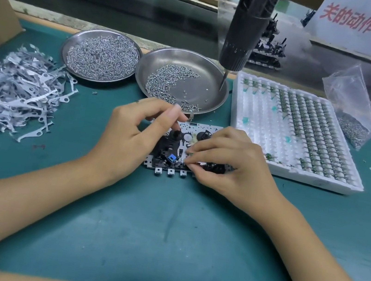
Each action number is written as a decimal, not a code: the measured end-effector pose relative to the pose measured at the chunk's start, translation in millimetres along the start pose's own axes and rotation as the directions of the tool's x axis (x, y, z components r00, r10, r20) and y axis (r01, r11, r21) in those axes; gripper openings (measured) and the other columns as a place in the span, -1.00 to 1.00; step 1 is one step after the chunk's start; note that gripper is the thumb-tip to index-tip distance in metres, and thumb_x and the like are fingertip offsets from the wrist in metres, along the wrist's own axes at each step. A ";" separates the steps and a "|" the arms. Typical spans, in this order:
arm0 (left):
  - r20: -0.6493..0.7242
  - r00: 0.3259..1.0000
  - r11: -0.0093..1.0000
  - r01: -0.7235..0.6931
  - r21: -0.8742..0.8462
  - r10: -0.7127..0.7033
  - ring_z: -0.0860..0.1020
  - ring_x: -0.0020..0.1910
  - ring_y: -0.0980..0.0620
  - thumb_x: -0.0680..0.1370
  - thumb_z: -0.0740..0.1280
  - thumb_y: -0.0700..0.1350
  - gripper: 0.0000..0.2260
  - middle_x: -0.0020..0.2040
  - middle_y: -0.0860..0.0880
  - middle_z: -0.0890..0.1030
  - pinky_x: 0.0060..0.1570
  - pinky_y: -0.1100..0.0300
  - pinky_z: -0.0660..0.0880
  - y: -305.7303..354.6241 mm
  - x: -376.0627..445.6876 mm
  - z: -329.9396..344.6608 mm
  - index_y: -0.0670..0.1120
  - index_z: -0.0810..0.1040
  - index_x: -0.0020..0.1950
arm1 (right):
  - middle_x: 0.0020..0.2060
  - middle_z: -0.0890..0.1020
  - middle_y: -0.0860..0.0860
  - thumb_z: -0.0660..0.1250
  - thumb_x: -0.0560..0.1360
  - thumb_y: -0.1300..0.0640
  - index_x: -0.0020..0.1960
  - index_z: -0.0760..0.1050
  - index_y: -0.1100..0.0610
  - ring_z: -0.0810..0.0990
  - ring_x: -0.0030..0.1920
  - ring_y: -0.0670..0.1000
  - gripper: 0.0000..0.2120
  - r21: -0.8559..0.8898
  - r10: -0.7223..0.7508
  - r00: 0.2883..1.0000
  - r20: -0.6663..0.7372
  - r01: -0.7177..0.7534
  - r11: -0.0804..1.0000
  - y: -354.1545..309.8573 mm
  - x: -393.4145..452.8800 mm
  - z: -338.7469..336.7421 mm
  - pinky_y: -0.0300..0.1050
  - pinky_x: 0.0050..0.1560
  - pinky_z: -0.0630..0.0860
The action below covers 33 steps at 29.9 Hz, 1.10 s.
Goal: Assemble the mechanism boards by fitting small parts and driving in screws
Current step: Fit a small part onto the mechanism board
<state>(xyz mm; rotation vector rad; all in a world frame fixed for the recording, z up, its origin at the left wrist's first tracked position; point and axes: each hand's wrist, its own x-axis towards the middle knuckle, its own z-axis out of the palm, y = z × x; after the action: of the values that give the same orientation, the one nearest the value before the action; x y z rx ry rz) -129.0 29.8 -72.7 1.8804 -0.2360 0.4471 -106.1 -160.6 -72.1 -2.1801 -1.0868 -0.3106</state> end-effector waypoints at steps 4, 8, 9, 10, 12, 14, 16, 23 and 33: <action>0.096 0.987 0.984 -0.137 0.117 0.126 0.53 -0.14 0.08 0.55 0.27 -0.13 -0.87 -0.18 -0.01 0.60 -0.03 0.27 0.44 1.3 -2.2 -1.1 -0.10 0.60 -0.11 | -0.16 0.70 0.00 0.48 0.34 0.25 -0.16 0.70 0.15 0.54 -0.19 0.09 -0.92 -0.039 -0.031 0.999 0.023 0.032 0.999 -1.2 0.7 0.8 0.14 -0.10 0.48; 0.317 0.918 0.906 -0.328 0.268 0.239 0.48 -0.15 0.02 0.41 0.29 -0.08 -0.81 -0.17 0.04 0.53 -0.05 0.09 0.43 2.2 -6.1 -1.0 -0.16 0.57 -0.07 | -0.14 0.68 0.03 0.45 0.33 0.31 -0.13 0.70 0.18 0.55 -0.16 0.11 -0.86 0.009 -0.017 0.998 0.059 0.017 1.000 -2.0 0.4 -1.7 0.06 -0.09 0.48; 0.352 0.903 0.884 -0.359 0.299 0.247 0.47 -0.14 0.04 0.38 0.31 -0.07 -0.79 -0.15 0.07 0.52 -0.03 0.08 0.41 1.7 -6.7 -0.9 -0.14 0.55 -0.06 | -0.13 0.68 0.04 0.45 0.34 0.32 -0.12 0.70 0.18 0.55 -0.15 0.11 -0.86 0.032 -0.005 0.997 0.071 0.003 0.999 -1.8 0.4 -2.7 0.04 -0.08 0.48; 0.373 0.895 0.869 -0.372 0.325 0.244 0.46 -0.13 0.06 0.37 0.31 -0.05 -0.78 -0.15 0.09 0.50 -0.02 0.10 0.40 1.4 -7.4 -0.6 -0.12 0.54 -0.05 | -0.12 0.68 0.04 0.44 0.35 0.32 -0.11 0.70 0.19 0.56 -0.14 0.12 -0.86 0.047 0.004 0.997 0.083 -0.008 0.999 -1.6 0.4 -3.3 0.04 -0.07 0.48; 0.385 0.897 0.861 -0.363 0.357 0.218 0.44 -0.13 0.10 0.35 0.32 -0.01 -0.75 -0.15 0.11 0.48 -0.01 0.14 0.36 0.7 -8.3 0.3 -0.09 0.49 -0.03 | -0.11 0.68 0.04 0.45 0.36 0.31 -0.09 0.70 0.19 0.56 -0.13 0.12 -0.86 0.058 0.017 0.995 0.095 -0.023 0.998 -1.5 0.4 -4.1 0.03 -0.06 0.49; 0.383 0.903 0.867 -0.341 0.364 0.194 0.42 -0.12 0.14 0.35 0.32 0.01 -0.73 -0.15 0.12 0.46 0.00 0.18 0.34 -0.4 -8.7 1.3 -0.05 0.46 -0.01 | -0.12 0.69 0.01 0.48 0.36 0.31 -0.07 0.69 0.19 0.56 -0.13 0.11 -0.84 0.085 0.050 0.995 0.087 -0.058 0.995 -2.3 0.5 -4.8 0.01 -0.05 0.50; 0.381 0.908 0.876 -0.321 0.359 0.177 0.40 -0.12 0.16 0.34 0.31 0.02 -0.73 -0.15 0.14 0.44 -0.01 0.21 0.32 -1.3 -9.0 1.9 -0.03 0.44 0.00 | -0.13 0.70 0.00 0.50 0.35 0.31 -0.07 0.69 0.19 0.56 -0.13 0.11 -0.84 0.109 0.083 0.994 0.075 -0.091 0.990 -3.6 0.9 -5.6 -0.02 -0.05 0.51; 0.353 0.926 0.922 -0.245 0.299 0.132 0.41 -0.07 0.27 0.35 0.34 0.03 -0.73 -0.13 0.22 0.49 0.04 0.36 0.31 -2.8 -8.7 2.3 0.07 0.43 0.02 | -0.16 0.66 0.06 0.50 0.36 0.30 -0.11 0.70 0.20 0.53 -0.17 0.02 -0.88 0.128 0.129 0.989 0.079 -0.138 0.982 -5.2 0.8 -5.3 -0.21 -0.09 0.41; 0.321 0.933 0.930 -0.253 0.268 0.161 0.49 -0.12 0.08 0.36 0.45 -0.09 -0.81 -0.19 0.17 0.58 0.05 0.14 0.42 -3.9 -6.8 3.9 -0.07 0.65 -0.05 | -0.19 0.56 0.06 0.33 0.46 0.31 0.03 0.57 0.11 0.50 -0.16 -0.06 -0.81 0.202 0.259 0.815 -0.518 -0.178 0.963 -13.9 15.7 -21.1 -0.21 -0.07 0.42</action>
<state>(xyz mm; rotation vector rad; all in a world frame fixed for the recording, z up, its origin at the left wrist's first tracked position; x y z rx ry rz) -132.9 27.1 -80.0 2.2384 -0.6014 0.3597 -105.4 -159.0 -42.3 -1.8883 -0.5139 -0.6736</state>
